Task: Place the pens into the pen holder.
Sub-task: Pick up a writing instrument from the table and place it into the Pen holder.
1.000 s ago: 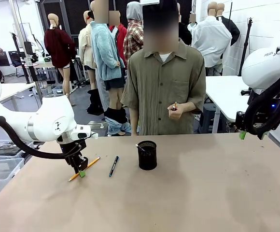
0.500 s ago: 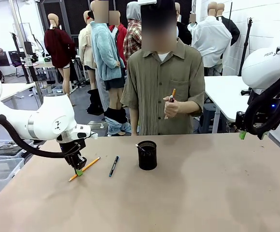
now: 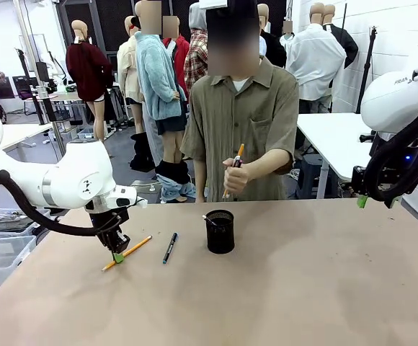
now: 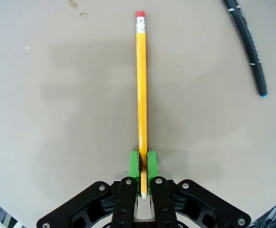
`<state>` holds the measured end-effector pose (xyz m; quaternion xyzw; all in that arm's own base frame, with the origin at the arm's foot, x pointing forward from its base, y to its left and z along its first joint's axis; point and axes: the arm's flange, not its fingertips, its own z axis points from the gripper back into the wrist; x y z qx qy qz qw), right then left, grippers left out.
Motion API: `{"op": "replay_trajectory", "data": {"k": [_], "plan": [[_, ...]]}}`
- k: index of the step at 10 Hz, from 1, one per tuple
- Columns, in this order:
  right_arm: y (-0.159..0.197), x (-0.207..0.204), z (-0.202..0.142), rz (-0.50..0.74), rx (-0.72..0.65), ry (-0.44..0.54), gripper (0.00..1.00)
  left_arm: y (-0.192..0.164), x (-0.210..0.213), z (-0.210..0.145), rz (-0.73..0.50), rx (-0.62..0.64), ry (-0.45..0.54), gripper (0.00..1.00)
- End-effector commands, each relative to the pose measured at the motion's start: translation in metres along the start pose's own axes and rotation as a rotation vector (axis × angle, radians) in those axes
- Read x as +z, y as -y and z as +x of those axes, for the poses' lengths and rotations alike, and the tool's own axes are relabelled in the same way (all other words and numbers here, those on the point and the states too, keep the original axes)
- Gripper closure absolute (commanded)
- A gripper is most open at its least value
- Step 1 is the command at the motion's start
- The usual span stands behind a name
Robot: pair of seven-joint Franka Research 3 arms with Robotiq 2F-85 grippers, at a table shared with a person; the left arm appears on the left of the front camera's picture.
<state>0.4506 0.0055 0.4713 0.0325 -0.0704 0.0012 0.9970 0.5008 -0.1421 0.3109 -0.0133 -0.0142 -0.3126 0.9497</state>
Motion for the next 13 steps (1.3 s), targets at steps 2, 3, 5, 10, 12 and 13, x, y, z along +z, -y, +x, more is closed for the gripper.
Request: {"op": "replay_trajectory", "data": {"k": [2,3,5,10,12,13], "plan": [[-0.002,-0.002,-0.005,-0.029,-0.020,0.000,0.33,0.021,0.028,-0.020,-0.052,-0.123,0.074,1.00],[-0.002,-0.002,-0.005,-0.029,-0.020,0.000,0.33,0.021,0.036,-0.026,-0.072,-0.142,0.102,1.00],[-0.002,-0.002,-0.005,-0.029,-0.020,0.000,0.33,0.013,0.045,-0.040,-0.058,-0.115,0.121,1.00],[-0.002,-0.002,-0.005,-0.029,-0.020,0.000,0.33,0.012,0.063,-0.083,-0.054,-0.089,0.118,1.00],[-0.002,-0.002,-0.005,-0.029,-0.020,0.000,0.33,0.008,0.070,-0.104,-0.101,-0.097,0.110,1.00],[-0.002,-0.002,-0.005,-0.029,-0.020,0.000,0.33,0.003,0.075,-0.115,-0.115,-0.088,0.115,1.00]]}}
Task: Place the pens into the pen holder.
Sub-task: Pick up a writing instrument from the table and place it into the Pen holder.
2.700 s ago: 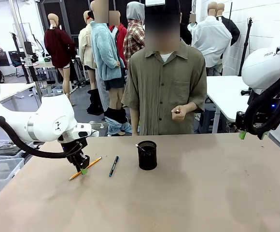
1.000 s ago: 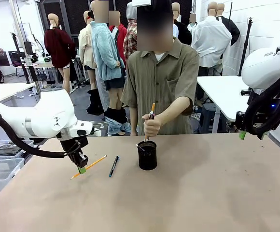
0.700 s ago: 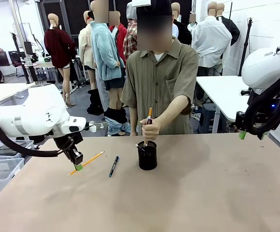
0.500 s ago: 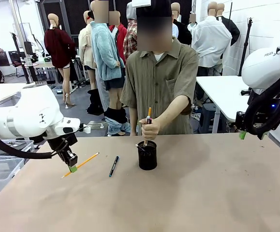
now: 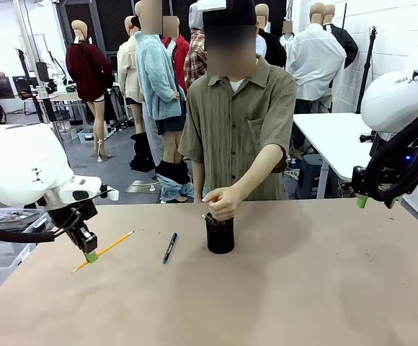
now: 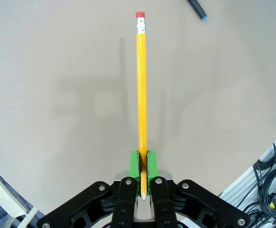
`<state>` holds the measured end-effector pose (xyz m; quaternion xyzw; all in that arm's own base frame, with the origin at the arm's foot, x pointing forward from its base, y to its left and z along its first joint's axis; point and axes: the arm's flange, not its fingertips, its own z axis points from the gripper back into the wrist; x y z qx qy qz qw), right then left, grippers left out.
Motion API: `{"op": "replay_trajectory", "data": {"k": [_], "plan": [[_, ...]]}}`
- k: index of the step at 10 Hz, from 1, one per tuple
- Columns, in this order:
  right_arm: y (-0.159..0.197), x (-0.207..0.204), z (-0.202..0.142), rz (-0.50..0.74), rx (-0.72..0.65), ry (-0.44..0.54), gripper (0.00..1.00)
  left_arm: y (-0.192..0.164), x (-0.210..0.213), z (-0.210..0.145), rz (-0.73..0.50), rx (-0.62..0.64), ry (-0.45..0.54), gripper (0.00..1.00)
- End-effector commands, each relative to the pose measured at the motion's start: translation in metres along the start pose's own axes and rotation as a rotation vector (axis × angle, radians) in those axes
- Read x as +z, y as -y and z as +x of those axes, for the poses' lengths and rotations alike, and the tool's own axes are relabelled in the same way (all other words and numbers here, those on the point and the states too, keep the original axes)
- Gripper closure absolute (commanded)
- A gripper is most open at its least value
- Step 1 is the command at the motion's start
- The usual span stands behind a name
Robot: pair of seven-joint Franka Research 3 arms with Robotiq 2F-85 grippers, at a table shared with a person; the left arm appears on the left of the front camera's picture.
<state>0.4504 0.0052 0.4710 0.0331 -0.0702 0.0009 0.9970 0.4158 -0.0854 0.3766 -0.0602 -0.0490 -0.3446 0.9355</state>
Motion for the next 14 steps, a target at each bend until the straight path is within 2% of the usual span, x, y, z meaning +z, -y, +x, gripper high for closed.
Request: {"op": "replay_trajectory", "data": {"k": [1,2,5,8,10,13,14], "plan": [[-0.002,-0.002,-0.004,-0.030,-0.019,0.000,0.33,0.000,0.015,-0.023,-0.104,-0.047,0.043,1.00],[-0.002,-0.002,-0.004,-0.030,-0.019,0.000,0.33,-0.003,0.019,-0.026,-0.103,-0.042,0.063,1.00],[-0.002,-0.002,-0.004,-0.030,-0.019,0.000,0.33,-0.014,0.026,-0.027,-0.288,-0.137,0.138,1.00],[-0.002,-0.002,-0.004,-0.030,-0.019,0.000,0.33,-0.024,0.031,-0.027,-0.325,-0.191,0.184,1.00],[-0.002,-0.002,-0.004,-0.030,-0.019,0.000,0.33,-0.027,0.035,-0.023,-0.375,-0.288,0.294,1.00],[-0.002,-0.002,-0.004,-0.030,-0.019,0.000,0.33,-0.022,0.038,-0.016,-0.526,-0.491,0.462,1.00],[-0.002,-0.002,-0.004,-0.030,-0.019,0.000,0.33,-0.022,0.038,-0.012,-0.532,-0.520,0.510,1.00]]}}
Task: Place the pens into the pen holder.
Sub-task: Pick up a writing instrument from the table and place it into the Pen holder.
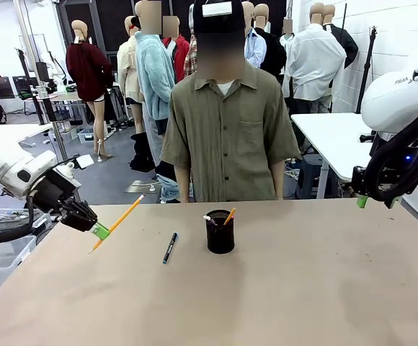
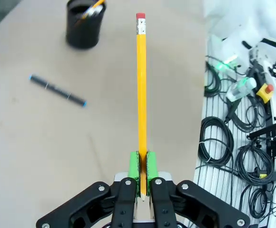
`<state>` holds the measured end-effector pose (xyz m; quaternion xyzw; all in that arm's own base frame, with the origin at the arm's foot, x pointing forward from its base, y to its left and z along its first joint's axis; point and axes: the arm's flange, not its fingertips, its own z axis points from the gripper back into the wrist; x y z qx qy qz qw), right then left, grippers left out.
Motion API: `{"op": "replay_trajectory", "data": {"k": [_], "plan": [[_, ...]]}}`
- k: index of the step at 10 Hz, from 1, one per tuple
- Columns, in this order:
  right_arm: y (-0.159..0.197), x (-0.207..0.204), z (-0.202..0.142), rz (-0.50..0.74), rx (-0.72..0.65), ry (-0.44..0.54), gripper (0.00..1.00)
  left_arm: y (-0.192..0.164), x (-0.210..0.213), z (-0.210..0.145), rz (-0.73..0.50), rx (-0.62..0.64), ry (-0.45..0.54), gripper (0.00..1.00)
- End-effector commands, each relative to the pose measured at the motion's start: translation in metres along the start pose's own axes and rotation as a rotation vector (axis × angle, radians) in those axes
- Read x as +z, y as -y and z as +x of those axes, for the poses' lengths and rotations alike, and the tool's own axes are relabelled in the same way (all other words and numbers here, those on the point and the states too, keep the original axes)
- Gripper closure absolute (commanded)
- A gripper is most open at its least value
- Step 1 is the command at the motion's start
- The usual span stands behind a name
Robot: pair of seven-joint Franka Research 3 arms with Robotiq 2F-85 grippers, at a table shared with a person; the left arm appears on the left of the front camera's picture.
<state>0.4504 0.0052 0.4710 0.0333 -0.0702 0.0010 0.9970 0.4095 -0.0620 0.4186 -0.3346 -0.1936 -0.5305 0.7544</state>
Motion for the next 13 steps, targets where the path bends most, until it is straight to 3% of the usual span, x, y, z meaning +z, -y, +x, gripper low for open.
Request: {"op": "replay_trajectory", "data": {"k": [1,3,5,7,9,10,13], "plan": [[-0.002,-0.002,-0.004,-0.031,-0.019,0.000,0.33,-0.014,-0.003,-0.001,-0.071,-0.101,0.105,1.00],[-0.002,-0.002,-0.004,-0.031,-0.019,0.000,0.33,-0.014,-0.012,0.012,-0.112,-0.236,0.245,1.00],[-0.002,-0.002,-0.004,-0.031,-0.019,0.000,0.33,-0.018,-0.028,0.026,-0.099,-0.310,0.346,1.00],[-0.002,-0.002,-0.004,-0.031,-0.019,0.000,0.33,-0.021,-0.044,0.040,-0.160,-0.387,0.458,1.00],[-0.002,-0.002,-0.004,-0.031,-0.019,0.000,0.33,-0.021,-0.055,0.054,-0.104,-0.476,0.562,1.00],[-0.002,-0.002,-0.004,-0.031,-0.019,0.000,0.33,-0.014,-0.045,0.046,-0.133,-0.386,0.446,1.00],[-0.002,-0.002,-0.004,-0.031,-0.019,0.000,0.33,-0.017,-0.051,0.051,-0.124,-0.419,0.482,1.00]]}}
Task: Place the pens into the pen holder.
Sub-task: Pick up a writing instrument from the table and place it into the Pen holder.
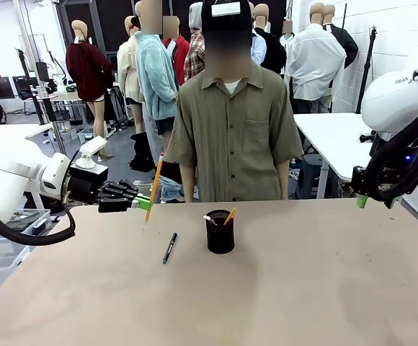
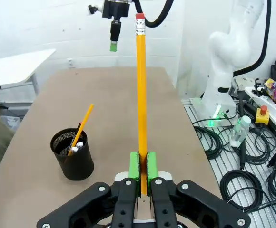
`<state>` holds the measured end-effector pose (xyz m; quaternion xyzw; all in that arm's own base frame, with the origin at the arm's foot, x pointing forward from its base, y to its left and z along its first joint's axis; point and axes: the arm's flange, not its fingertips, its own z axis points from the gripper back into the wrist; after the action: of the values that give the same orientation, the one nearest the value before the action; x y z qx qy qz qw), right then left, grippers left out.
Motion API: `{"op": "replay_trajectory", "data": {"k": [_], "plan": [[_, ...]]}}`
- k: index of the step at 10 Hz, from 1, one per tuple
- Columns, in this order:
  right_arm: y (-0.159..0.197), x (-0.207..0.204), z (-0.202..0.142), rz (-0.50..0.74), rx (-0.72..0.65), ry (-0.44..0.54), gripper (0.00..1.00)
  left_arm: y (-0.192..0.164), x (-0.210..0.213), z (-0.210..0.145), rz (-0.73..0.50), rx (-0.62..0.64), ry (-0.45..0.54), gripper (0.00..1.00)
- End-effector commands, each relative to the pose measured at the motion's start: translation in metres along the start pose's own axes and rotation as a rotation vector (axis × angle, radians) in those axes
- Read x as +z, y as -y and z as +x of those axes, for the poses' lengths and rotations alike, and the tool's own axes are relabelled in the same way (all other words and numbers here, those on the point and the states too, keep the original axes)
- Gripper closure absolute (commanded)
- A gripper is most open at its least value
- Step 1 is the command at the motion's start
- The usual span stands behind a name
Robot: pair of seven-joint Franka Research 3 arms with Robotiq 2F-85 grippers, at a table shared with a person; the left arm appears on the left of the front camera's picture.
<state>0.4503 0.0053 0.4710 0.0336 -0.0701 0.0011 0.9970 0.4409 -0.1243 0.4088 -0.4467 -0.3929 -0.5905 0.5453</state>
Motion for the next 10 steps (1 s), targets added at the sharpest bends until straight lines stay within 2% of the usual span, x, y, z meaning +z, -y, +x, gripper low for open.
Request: {"op": "replay_trajectory", "data": {"k": [1,4,6,10], "plan": [[-0.002,-0.002,-0.004,-0.031,-0.019,0.000,0.33,-0.008,-0.016,0.000,-0.054,-0.067,0.027,1.00],[-0.002,-0.002,-0.004,-0.031,-0.019,0.000,0.33,-0.051,-0.040,-0.007,-0.145,-0.103,0.106,1.00],[-0.002,-0.002,-0.004,-0.031,-0.019,0.000,0.33,-0.080,-0.058,-0.007,-0.158,-0.152,0.167,1.00],[-0.002,-0.002,-0.004,-0.031,-0.019,0.000,0.33,-0.126,-0.123,-0.019,-0.232,-0.180,0.181,1.00]]}}
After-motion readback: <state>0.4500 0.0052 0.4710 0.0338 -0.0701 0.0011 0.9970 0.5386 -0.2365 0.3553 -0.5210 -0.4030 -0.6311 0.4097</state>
